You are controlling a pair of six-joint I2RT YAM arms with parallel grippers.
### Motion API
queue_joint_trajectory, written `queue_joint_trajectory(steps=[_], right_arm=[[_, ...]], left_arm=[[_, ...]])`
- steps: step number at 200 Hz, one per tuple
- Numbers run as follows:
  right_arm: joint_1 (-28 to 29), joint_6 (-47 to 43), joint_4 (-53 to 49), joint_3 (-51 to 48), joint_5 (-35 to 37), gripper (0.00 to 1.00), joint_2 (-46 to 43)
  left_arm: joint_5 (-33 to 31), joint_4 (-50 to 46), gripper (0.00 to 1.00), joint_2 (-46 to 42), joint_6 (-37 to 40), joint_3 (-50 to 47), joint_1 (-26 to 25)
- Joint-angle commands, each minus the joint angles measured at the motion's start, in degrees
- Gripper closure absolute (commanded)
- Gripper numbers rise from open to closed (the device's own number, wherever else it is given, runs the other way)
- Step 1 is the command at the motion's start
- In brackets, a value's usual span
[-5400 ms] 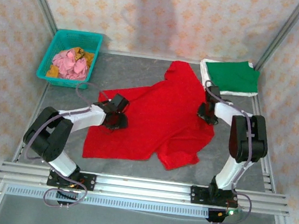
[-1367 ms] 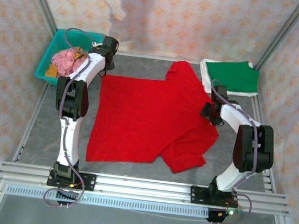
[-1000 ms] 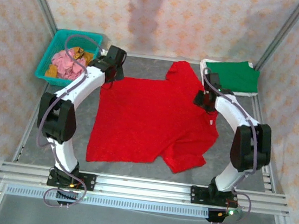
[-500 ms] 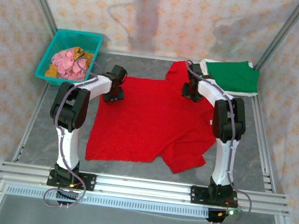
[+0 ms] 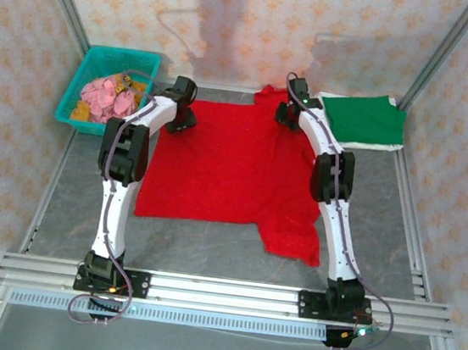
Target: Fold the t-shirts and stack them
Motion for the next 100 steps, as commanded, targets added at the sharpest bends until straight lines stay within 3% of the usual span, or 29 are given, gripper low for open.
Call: queue_joint_trajectory(steps=[1,39,57,79,100], right_arm=[[-0.8,0.7,-5.9,7.9,-3.0,0.63,2.8],[-0.7,-0.5,-7.7,0.0,-5.9,0.57,-12.4],[0.4,-2.2,-6.9,-11.6,-4.4,0.55,-24.3],[1.4,-0.6,2.3,-37.0,-4.0,0.53,-43.4],[1.5,3.7,18.1,-67.5,-2.1,0.51,-63.5]], left_arm=[[-1.3,-6.9,0.51,1.6,0.5,5.8,0.2],[-4.4,-5.7,0.47,-9.4,1.8,1.9,-1.4],[-5.4,-3.8,0.45,-18.0,3.2,-3.8,-3.0],[-6.7,-0.9,0.44,-32.2,3.3,-15.2,-5.1],[-7.0,7.0,0.43,-48.4,0.4,-35.4,-7.1]])
